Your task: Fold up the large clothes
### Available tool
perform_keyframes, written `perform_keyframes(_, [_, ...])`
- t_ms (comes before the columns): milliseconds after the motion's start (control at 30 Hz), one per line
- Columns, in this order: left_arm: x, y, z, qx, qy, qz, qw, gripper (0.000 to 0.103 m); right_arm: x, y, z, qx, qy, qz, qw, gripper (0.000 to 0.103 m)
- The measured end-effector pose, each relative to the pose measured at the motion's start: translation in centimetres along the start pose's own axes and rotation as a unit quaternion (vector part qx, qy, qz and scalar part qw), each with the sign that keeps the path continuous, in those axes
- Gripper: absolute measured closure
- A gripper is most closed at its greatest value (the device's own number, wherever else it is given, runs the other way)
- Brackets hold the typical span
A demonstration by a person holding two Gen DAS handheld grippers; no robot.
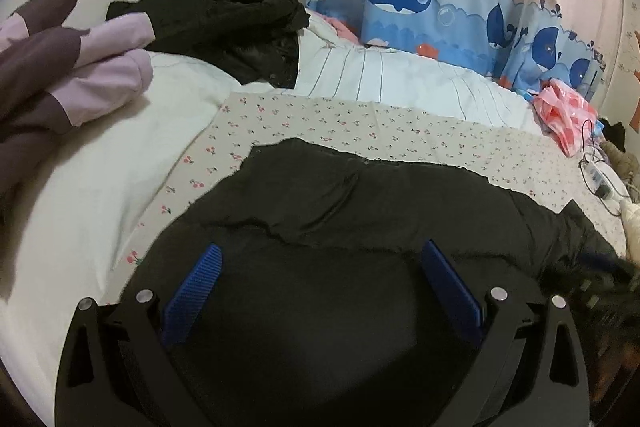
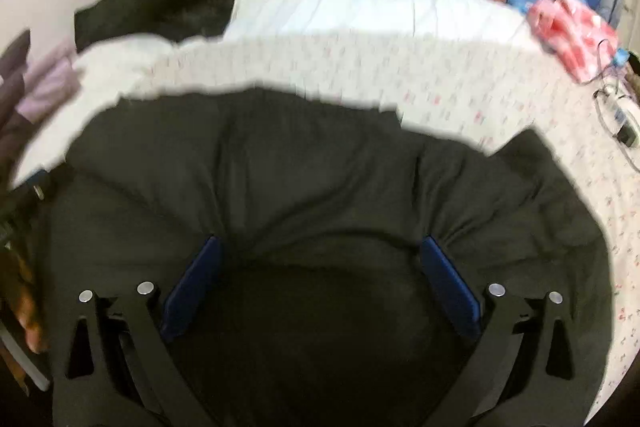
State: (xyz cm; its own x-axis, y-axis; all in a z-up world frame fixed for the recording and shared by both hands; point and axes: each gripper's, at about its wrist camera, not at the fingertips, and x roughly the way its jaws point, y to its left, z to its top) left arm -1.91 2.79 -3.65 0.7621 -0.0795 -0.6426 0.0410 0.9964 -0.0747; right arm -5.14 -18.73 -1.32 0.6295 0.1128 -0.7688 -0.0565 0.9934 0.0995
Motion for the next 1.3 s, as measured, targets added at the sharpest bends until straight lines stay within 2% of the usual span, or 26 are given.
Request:
perform_keyframes(100, [-0.2, 0.0, -0.2, 0.007, -0.002, 0.000, 1.0000, 0.007, 0.8, 0.5, 0.6, -0.007, 0.016, -0.004, 1.000, 0.007])
perform_keyframes(167, [-0.1, -0.1, -0.4, 0.012, -0.001, 0.001, 0.9999, 0.007, 3.6, 0.8, -0.2, -0.030, 0.077, -0.007, 0.997, 0.007])
perform_keyframes(267, [0.2, -0.4, -0.5, 0.019, 0.002, 0.001, 0.9998, 0.007, 3.2, 0.4, -0.7, -0.039, 0.072, 0.006, 0.997, 0.007])
perform_keyframes(333, [0.1, -0.6, -0.5, 0.022, 0.000, 0.005, 0.9997, 0.007, 0.9, -0.8, -0.5, -0.032, 0.026, 0.017, 0.999, 0.007])
perform_keyframes(433, [-0.6, -0.9, -0.6, 0.028, -0.019, 0.010, 0.9994, 0.007, -1.5, -4.2, 0.2, 0.014, -0.018, 0.002, 1.000, 0.007])
perform_keyframes(533, [-1.9, -1.6, -0.6, 0.044, -0.052, 0.015, 0.9976, 0.007, -2.3, -8.6, 0.5, 0.072, -0.030, -0.036, 0.996, 0.007])
perform_keyframes(600, [-2.6, -1.9, -0.6, 0.054, -0.068, 0.016, 0.9961, 0.007, -2.1, -11.1, 0.0, 0.099, -0.019, -0.072, 0.992, 0.007])
perform_keyframes(667, [-2.8, -2.1, -0.6, 0.059, -0.075, 0.014, 0.9954, 0.007, -0.2, -13.2, -1.0, 0.112, 0.027, -0.102, 0.988, 0.007])
perform_keyframes(700, [-2.9, -2.1, -0.6, 0.058, -0.076, 0.010, 0.9954, 0.007, 1.1, -13.7, -1.9, 0.113, 0.052, -0.097, 0.988, 0.007])
perform_keyframes(800, [-2.3, -2.2, -0.7, 0.056, -0.064, 0.005, 0.9963, 0.007, 2.2, -14.7, -2.9, 0.126, 0.066, -0.075, 0.987, 0.007])
perform_keyframes(867, [-1.5, -2.0, -0.8, 0.054, -0.045, 0.005, 0.9975, 0.007, 1.9, -14.6, -2.4, 0.132, 0.071, -0.073, 0.986, 0.007])
perform_keyframes(900, [-1.0, -1.8, -0.9, 0.050, -0.037, 0.004, 0.9980, 0.007, 1.3, -14.3, -2.3, 0.136, 0.059, -0.066, 0.987, 0.007])
perform_keyframes(1000, [-0.5, -1.4, -0.8, 0.036, -0.030, 0.004, 0.9989, 0.007, -0.8, -12.1, -1.2, 0.120, -0.007, -0.027, 0.992, 0.007])
perform_keyframes(1133, [-0.8, -1.8, -0.7, 0.038, -0.050, 0.010, 0.9980, 0.007, -2.1, -7.8, 0.2, 0.062, -0.055, 0.004, 0.997, 0.007])
perform_keyframes(1200, [-1.0, -2.3, -0.7, 0.043, -0.055, 0.007, 0.9975, 0.007, -1.8, -5.3, 0.3, 0.028, -0.055, 0.023, 0.998, 0.007])
perform_keyframes(1300, [-1.2, -2.6, -0.7, 0.053, -0.070, 0.010, 0.9961, 0.007, 0.4, -2.5, 0.1, -0.029, -0.020, 0.018, 0.999, 0.007])
